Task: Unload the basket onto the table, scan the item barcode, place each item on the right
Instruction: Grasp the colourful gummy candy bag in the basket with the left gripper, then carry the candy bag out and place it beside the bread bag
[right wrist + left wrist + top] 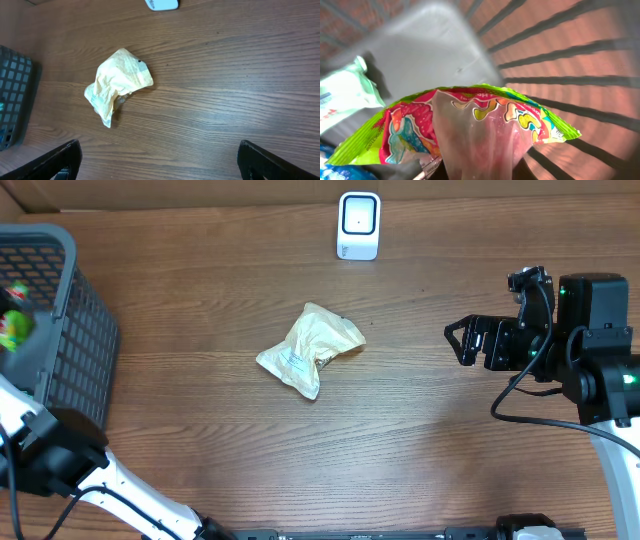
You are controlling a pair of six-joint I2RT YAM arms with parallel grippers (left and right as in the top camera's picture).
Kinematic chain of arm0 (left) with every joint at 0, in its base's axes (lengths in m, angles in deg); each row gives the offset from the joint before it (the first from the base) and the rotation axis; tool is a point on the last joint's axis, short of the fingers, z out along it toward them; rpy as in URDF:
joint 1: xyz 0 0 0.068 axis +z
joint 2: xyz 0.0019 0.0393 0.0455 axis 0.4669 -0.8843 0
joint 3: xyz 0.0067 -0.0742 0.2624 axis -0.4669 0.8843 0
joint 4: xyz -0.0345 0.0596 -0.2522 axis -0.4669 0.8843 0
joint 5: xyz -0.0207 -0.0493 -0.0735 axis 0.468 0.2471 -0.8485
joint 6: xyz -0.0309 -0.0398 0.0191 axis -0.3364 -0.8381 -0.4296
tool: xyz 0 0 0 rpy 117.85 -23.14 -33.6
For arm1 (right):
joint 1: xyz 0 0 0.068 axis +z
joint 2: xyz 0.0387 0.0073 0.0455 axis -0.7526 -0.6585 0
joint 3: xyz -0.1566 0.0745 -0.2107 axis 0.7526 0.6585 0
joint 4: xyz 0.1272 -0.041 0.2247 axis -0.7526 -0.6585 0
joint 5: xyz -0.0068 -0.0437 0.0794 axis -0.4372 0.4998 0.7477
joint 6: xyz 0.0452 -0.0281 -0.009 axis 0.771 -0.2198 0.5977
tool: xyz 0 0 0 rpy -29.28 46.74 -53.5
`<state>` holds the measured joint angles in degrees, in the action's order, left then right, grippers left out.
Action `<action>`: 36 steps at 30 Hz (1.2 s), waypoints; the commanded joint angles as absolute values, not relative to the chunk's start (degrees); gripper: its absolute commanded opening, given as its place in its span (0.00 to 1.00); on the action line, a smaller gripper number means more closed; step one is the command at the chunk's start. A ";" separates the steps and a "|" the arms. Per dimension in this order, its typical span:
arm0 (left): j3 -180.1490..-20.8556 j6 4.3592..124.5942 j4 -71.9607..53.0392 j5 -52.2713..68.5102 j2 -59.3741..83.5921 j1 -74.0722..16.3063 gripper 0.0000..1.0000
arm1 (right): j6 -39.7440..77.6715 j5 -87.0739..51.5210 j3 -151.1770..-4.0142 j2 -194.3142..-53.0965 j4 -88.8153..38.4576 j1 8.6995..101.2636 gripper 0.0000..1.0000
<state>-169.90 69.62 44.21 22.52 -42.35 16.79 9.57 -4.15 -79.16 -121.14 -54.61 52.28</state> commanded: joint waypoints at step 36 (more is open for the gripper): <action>-129.62 79.83 38.57 24.32 -35.51 -36.74 0.04 | 9.52 -3.65 -80.67 -121.22 -53.39 52.61 1.00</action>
